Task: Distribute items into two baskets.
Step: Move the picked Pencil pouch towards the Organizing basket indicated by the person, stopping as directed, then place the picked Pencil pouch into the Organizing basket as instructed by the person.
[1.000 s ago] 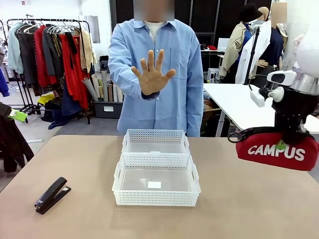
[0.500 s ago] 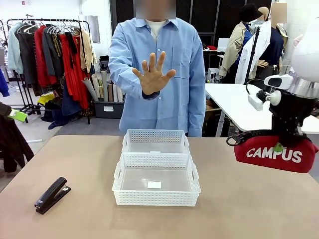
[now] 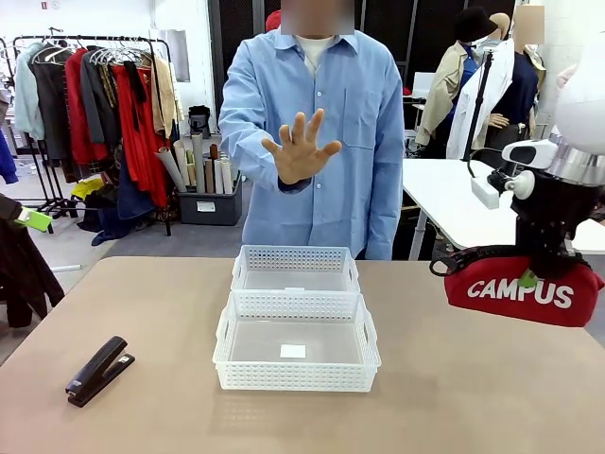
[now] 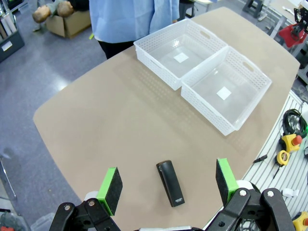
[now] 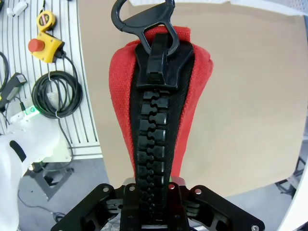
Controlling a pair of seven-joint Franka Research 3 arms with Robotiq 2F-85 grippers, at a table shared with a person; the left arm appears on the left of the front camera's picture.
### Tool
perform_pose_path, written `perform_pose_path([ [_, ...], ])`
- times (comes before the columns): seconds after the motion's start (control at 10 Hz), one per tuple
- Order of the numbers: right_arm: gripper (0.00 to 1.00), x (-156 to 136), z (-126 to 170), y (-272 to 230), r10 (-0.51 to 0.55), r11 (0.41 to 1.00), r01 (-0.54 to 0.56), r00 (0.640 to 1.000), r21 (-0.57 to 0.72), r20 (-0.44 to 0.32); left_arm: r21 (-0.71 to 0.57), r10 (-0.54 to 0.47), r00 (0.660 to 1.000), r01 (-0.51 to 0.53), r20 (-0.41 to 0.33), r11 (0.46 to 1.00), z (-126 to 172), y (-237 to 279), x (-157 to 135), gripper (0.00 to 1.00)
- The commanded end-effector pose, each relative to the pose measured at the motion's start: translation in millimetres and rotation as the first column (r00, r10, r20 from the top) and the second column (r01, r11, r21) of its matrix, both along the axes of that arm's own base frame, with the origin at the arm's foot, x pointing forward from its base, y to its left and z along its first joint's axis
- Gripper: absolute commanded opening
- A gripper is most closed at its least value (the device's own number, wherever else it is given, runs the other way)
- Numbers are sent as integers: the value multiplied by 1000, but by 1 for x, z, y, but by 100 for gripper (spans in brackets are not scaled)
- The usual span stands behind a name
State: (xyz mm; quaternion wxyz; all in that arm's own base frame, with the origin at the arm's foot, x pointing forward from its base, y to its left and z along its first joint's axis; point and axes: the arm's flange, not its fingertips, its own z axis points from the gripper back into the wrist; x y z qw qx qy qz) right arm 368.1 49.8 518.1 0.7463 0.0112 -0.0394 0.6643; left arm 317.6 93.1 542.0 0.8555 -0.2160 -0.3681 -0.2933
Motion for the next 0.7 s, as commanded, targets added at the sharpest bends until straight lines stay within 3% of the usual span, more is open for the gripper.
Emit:
perform_pose_path([
  [0.0,0,0,0,0,0,1000,0,1000,1,1,-14,-11,1000,12,11,1000,0,0,0,100],
  [0.6,0,0,0,0,0,1000,0,1000,1,1,-14,-11,1000,12,11,1000,0,0,0,100],
])
